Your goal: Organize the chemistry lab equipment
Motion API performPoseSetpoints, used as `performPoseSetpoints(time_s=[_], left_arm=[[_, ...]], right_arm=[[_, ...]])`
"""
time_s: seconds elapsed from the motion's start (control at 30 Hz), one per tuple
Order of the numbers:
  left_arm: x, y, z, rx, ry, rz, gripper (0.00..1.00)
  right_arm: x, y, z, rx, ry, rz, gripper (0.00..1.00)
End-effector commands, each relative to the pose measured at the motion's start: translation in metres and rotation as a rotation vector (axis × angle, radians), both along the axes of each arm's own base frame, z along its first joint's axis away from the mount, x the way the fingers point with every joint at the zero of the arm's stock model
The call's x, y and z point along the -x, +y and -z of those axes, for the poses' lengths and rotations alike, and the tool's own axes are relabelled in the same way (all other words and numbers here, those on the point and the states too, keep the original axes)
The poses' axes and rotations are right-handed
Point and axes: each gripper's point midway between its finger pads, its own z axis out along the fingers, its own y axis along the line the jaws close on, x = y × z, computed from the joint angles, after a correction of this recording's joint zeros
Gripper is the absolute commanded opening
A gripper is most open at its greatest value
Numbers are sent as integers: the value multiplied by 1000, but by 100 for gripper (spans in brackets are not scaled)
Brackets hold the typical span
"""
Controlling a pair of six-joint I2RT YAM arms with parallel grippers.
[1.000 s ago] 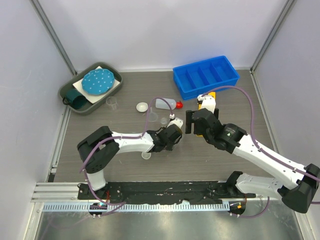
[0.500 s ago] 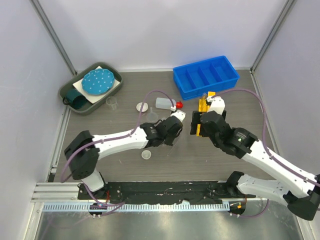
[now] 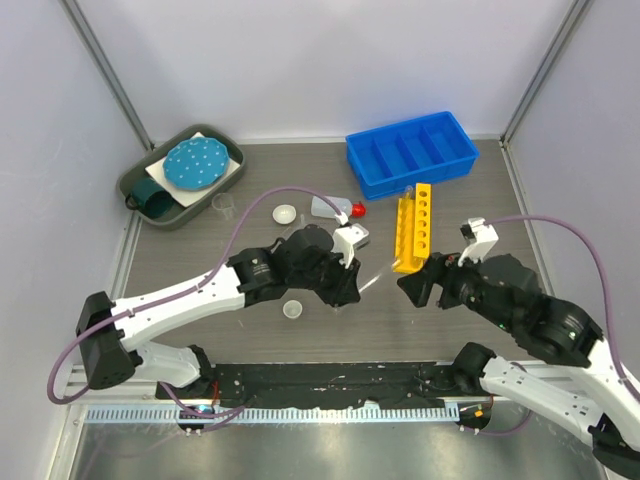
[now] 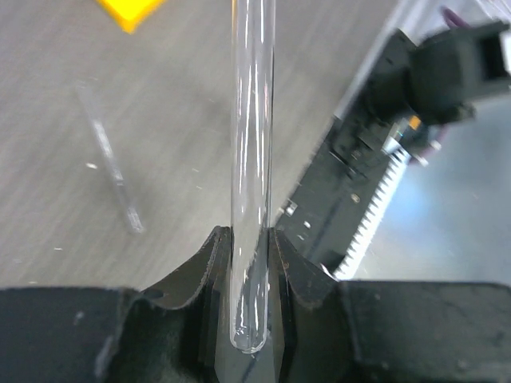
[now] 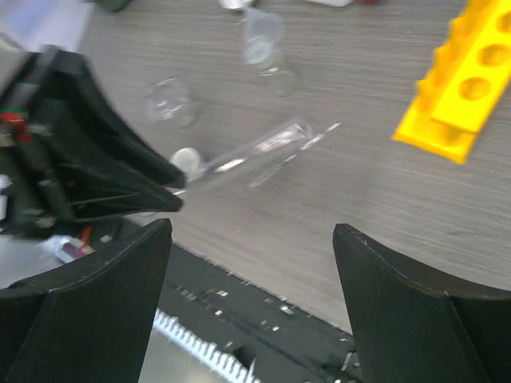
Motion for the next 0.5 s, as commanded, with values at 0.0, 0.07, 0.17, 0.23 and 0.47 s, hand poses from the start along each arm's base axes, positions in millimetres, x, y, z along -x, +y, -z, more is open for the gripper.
performPoseSetpoints(time_s=[0.0,0.07,0.17,0.23,0.47], left_arm=[[48,-15,-33,220,68,246,1],[68,-12,-36,272,122,335,2],[87,-7,-47,358,142,435,4],[96,-2,-54,412,134,472,4],[113,14,-65,510,122,547,5]], right_arm=[[42,23,-38,-216,16,-205,88],[61,33,-45,-282,42,-309,88],[76,38,-50,-340,65,-374,88],[81,37,-48,-346,78,-383,87],[93,28,-41,-350,96,-393,87]])
